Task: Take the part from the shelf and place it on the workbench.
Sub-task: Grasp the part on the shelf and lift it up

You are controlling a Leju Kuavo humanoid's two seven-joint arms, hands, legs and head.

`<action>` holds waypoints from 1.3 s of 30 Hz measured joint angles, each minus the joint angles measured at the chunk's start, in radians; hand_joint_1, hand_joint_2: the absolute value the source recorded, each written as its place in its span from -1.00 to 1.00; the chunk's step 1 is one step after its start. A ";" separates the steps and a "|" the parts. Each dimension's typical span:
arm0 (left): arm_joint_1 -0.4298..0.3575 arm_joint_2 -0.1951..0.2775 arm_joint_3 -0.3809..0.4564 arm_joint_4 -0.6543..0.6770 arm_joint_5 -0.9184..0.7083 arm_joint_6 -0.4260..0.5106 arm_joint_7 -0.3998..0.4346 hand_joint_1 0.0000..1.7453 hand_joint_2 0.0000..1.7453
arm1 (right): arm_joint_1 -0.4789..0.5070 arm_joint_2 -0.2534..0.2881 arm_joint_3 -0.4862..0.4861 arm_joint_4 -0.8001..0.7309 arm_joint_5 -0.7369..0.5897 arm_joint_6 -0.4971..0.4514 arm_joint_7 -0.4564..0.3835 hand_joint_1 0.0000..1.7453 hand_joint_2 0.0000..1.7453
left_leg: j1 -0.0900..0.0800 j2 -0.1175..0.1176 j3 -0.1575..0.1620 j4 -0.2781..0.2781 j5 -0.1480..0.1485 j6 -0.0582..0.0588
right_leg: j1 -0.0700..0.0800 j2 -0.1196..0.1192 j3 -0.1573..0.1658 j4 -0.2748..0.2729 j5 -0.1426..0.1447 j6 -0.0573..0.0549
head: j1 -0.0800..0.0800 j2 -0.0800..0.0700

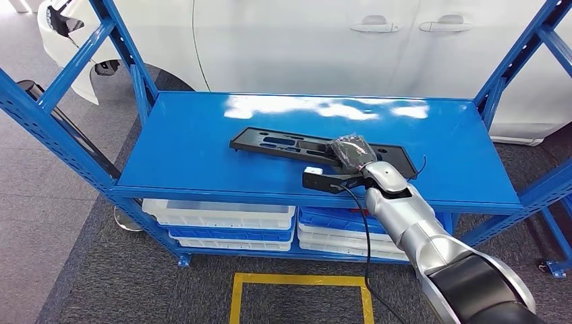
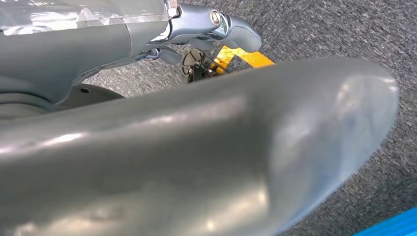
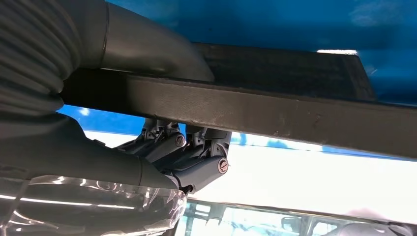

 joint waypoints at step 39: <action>-0.006 0.000 0.000 0.000 0.014 -0.017 -0.021 -1.00 1.00 | 0.058 -0.035 -0.076 -0.545 -0.419 0.218 -0.153 0.66 1.00 | 0.000 0.000 -0.003 0.000 0.000 0.000 | 0.000 0.001 -0.003 0.000 0.000 0.001 | 0.000 0.000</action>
